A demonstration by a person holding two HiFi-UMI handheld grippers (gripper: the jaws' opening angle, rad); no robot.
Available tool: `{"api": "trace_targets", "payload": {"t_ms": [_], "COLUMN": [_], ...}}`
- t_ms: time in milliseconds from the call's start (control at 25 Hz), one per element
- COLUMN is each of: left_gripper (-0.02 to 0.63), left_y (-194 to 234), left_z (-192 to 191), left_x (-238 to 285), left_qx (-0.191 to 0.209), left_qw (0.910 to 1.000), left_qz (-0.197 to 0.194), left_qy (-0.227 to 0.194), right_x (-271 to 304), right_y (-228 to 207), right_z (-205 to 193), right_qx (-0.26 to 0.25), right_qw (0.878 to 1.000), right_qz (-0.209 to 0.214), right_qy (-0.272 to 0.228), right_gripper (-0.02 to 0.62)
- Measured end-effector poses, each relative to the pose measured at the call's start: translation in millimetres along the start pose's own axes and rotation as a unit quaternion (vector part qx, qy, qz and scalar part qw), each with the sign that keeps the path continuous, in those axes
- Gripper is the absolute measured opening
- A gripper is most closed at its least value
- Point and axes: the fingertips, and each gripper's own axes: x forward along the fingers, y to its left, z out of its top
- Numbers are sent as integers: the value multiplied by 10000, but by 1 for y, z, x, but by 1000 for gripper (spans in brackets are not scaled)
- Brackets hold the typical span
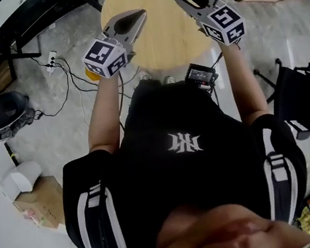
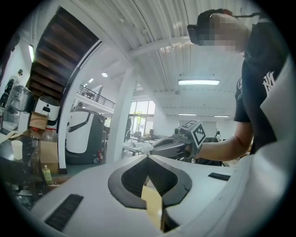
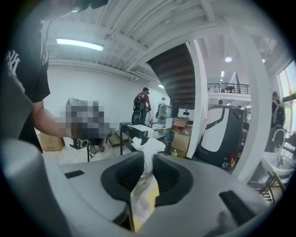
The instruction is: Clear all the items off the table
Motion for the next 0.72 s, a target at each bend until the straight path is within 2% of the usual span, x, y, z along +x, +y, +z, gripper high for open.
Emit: {"api": "trace_targets", "payload": {"t_ms": [200,440,720], "left_gripper": [12,12,12], "left_y": [-9,-25,-16], "left_z": [-9,-18,-14], "left_x": [-2,-5,-10], "left_qx": [-79,-153,-117], "left_qw": [9995,9989,9993], "left_qz": [259,317,271], "left_qy": [157,298,208], "right_x": [-18,-27,-28], "right_y": [7,17,24], "right_z": [3,-6,-1], "right_qx": [30,71,80], "right_qw": [9996,9991,9992], "right_qz": [176,334,269], "right_qy": [-199,-268,-269], "right_gripper": [64,60,60]}}
